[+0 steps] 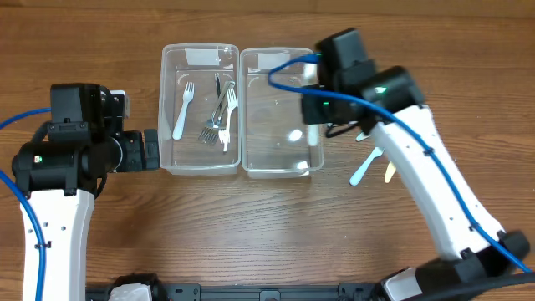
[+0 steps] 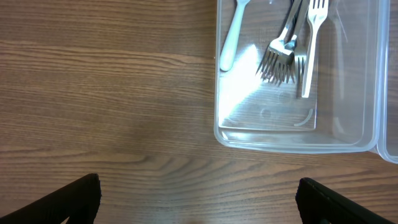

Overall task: Pack container
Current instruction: 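Carry the white knife into the right container and release it, then move the right gripper to the light blue knife and grasp it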

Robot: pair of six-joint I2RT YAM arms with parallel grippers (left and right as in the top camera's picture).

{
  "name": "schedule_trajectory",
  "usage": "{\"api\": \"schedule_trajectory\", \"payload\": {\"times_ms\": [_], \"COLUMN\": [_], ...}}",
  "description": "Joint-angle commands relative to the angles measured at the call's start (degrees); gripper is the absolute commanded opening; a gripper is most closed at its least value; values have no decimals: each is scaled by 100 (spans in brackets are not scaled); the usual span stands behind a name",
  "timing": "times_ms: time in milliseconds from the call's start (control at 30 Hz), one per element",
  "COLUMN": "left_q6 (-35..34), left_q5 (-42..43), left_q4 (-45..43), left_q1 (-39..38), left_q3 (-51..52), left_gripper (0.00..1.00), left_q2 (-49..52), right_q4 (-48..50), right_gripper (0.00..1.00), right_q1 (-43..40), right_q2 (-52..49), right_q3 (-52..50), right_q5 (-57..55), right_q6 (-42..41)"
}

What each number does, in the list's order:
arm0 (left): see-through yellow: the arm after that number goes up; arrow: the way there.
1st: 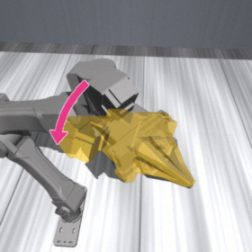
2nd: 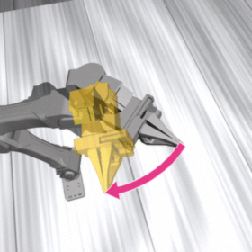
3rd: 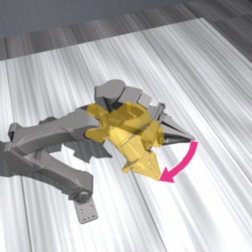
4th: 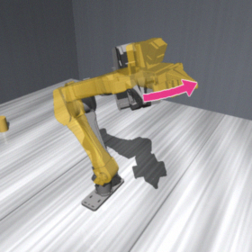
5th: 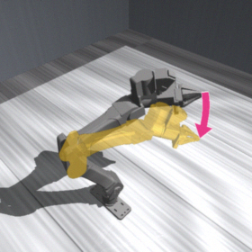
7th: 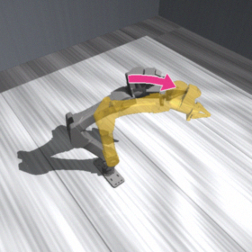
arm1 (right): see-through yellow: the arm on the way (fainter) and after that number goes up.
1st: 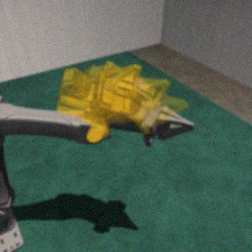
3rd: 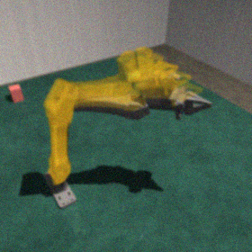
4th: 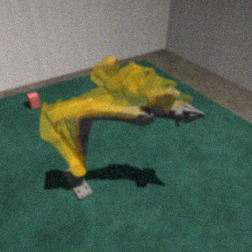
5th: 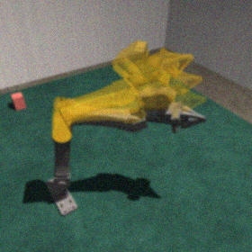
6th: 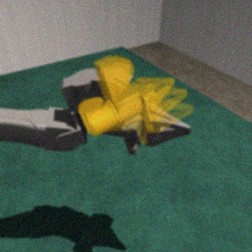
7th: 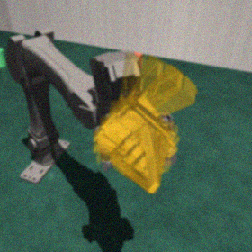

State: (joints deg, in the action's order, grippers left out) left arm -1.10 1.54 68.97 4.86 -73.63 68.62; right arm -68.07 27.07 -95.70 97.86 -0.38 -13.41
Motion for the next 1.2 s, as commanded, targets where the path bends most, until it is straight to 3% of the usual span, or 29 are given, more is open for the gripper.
{"api": "schedule_trajectory", "payload": {"times_ms": [0,300,367,433,633,767,933,1000,1033,1167], "left_q6": [111,111,111,111,111,114,114,114,114,114], "left_q5": [107,107,107,107,107,107,107,107,107,107], "left_q4": [-13,-9,-7,-4,-7,-4,0,-2,-2,-2], "left_q1": [4,4,4,4,4,4,4,4,4,4], "left_q3": [28,28,28,28,28,28,28,28,28,28], "left_gripper": [100,100,100,100,100,100,100,100,100,100], "left_q2": [-7,-7,-7,-7,-7,-7,-7,-7,-7,-7], "right_q4": [321,811,748,671,568,92,-675,-942,-1156,-2063], "right_gripper": [4,6,13,28,36,39,40,46,56,60], "right_q1": [153,153,153,153,153,92,-413,-715,-953,-1740], "right_q2": [-533,-1899,-2074,-2164,-2140,-1961,-1541,-1392,-1303,-1257], "right_q3": [138,138,138,138,323,1178,2614,2883,2962,2929], "right_q5": [-98,55,57,70,157,-46,-717,-713,-713,-710], "right_q6": [20,22,22,22,13,-85,-931,-1187,-1405,-1954]}}
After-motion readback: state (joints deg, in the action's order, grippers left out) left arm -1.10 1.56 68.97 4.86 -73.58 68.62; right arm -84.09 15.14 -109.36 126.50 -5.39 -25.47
